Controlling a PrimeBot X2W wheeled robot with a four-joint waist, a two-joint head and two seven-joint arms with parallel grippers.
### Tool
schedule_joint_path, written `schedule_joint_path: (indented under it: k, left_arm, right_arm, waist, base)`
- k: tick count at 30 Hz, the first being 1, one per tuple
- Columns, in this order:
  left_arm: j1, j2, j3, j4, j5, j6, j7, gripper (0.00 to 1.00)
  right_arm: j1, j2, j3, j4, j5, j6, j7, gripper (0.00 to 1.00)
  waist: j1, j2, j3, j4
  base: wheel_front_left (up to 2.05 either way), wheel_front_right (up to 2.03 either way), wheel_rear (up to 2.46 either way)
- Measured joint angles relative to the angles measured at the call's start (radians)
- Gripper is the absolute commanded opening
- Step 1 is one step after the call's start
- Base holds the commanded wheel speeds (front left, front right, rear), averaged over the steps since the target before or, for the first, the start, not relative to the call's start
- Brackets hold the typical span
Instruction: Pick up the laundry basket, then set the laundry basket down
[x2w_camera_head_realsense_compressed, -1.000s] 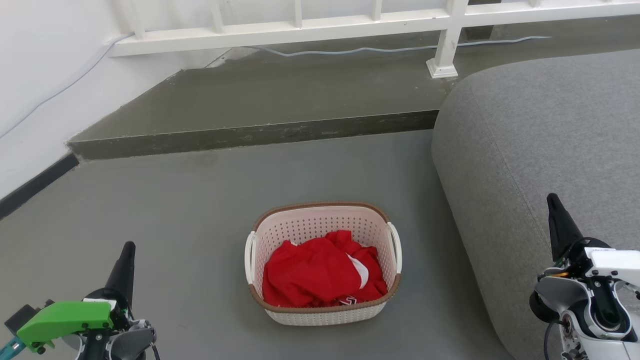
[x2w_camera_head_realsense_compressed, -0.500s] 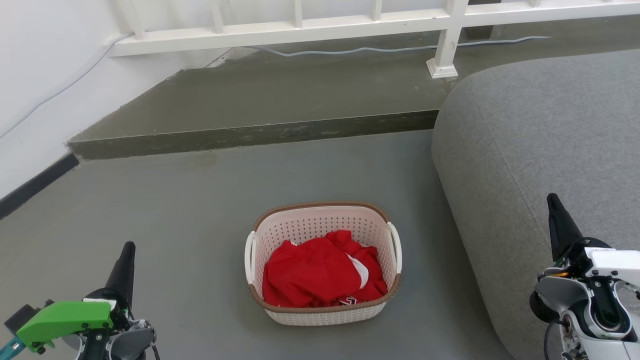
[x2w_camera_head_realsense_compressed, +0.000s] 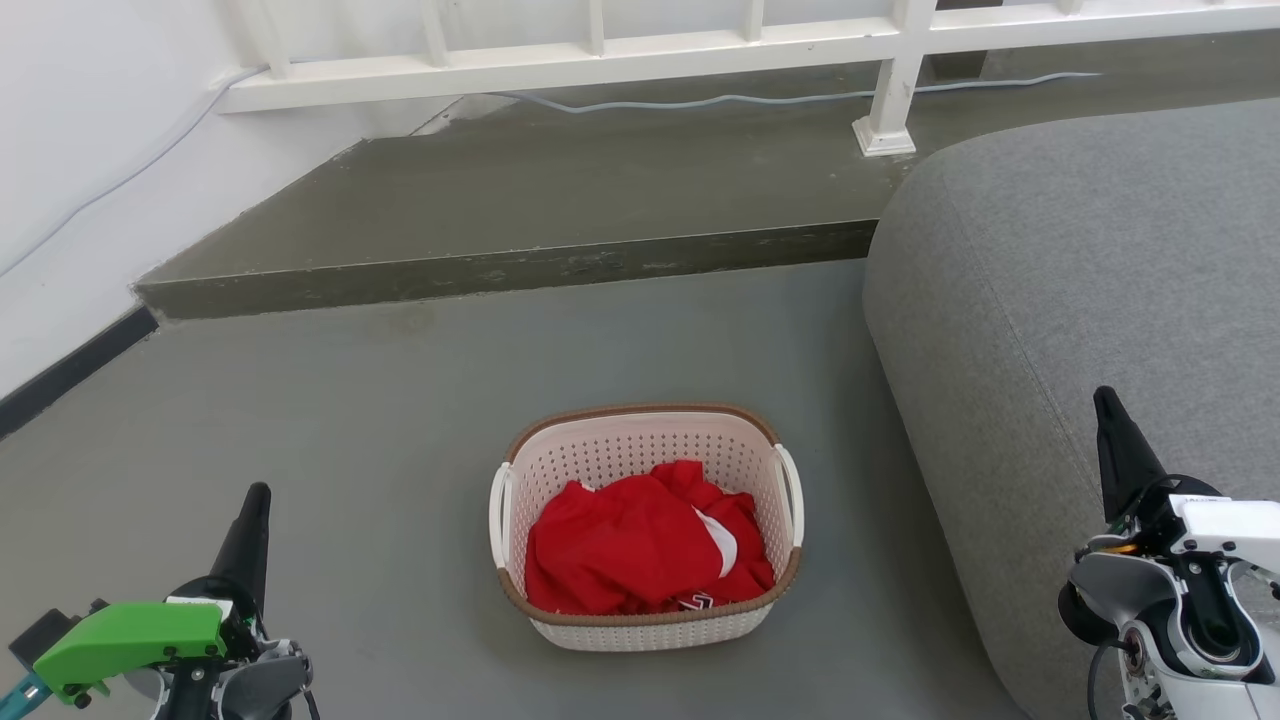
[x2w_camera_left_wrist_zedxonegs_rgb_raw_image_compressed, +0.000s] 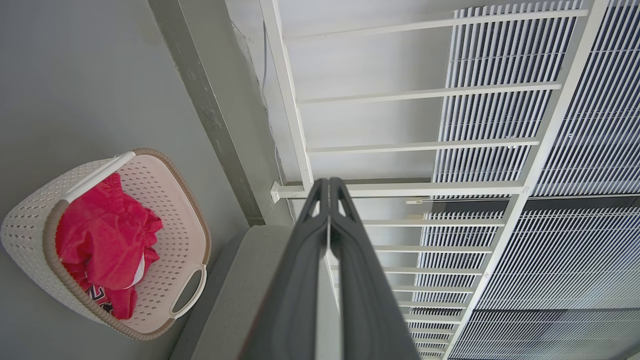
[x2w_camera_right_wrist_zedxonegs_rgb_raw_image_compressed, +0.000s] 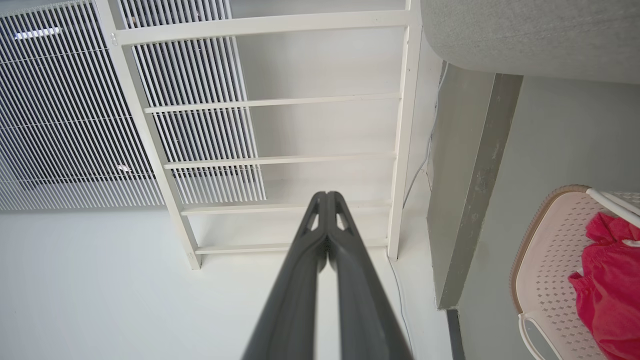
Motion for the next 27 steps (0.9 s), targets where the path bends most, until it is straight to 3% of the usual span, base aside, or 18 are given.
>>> schedule_joint_path:
  k: [27]
  left_arm:
    - [0.0,0.0,0.0,0.0,0.0,0.0,0.0,0.0]
  right_arm:
    - [0.0,0.001,-0.002,-0.001,0.0,0.0,0.0,0.0]
  waist:
    - [0.0,0.0,0.0,0.0]
  base:
    - [0.0,0.0,0.0]
